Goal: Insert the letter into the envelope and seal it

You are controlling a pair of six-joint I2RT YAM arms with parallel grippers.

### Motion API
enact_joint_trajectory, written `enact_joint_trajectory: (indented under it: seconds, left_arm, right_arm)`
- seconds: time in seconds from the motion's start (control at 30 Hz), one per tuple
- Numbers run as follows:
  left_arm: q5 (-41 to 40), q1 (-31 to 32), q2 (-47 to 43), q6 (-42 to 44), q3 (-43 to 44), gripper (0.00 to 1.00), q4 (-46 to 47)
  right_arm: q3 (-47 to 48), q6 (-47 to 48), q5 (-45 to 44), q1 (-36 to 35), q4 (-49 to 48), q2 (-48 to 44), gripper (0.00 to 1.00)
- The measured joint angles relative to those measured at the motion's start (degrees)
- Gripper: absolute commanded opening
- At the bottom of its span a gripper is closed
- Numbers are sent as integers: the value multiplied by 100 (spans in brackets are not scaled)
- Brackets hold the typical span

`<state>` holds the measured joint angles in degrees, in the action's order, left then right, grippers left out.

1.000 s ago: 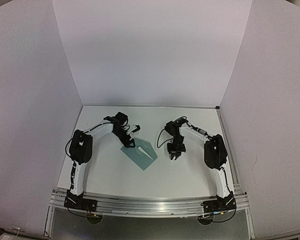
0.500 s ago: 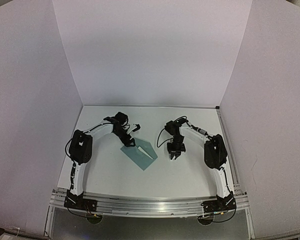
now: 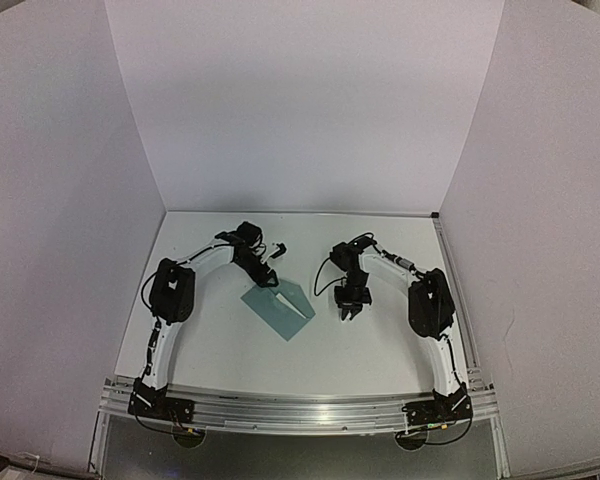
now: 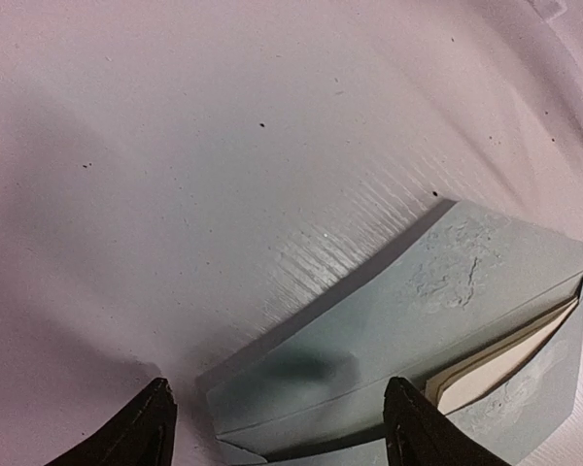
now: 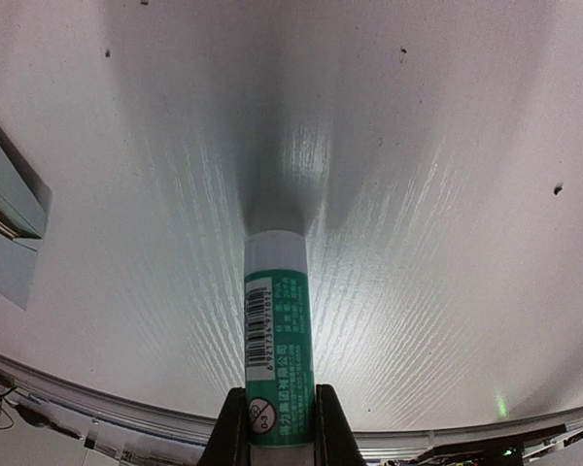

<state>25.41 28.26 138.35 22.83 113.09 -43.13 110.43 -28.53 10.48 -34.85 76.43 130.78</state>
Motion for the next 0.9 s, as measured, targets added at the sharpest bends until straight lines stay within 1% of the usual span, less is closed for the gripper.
enact_joint_trajectory:
  seconds: [0.13, 0.23, 0.3, 0.47, 0.6, 0.7, 0.9]
  left_arm:
    - [-123, 24, -23, -202, -131, 61, 269]
    - [-264, 36, -164, -519, -401, 53, 466]
    - [-436, 36, -378, -885, -796, 48, 674]
    - [-944, 53, -1124, -1834, -1893, 46, 706]
    - [-1289, 54, -1497, -2468, -2426, 43, 683]
    - [-1370, 54, -1621, -2796, -2597, 43, 637]
    - [-1356, 54, -1710, -3269, -2672, 43, 484]
  right_arm:
    - [-24, 9, 4, 0, 0, -9, 0]
    - [-40, 22, 4, 0, 2, -17, 0]
    - [-42, 28, 2, -1, 3, -17, 0]
    - [-38, 28, 2, -2, 15, -17, 0]
    - [-33, 21, 4, -2, 15, -17, 0]
    - [-33, -7, 5, -2, 15, -17, 0]
    - [-35, -121, 26, -2, 12, -21, 0]
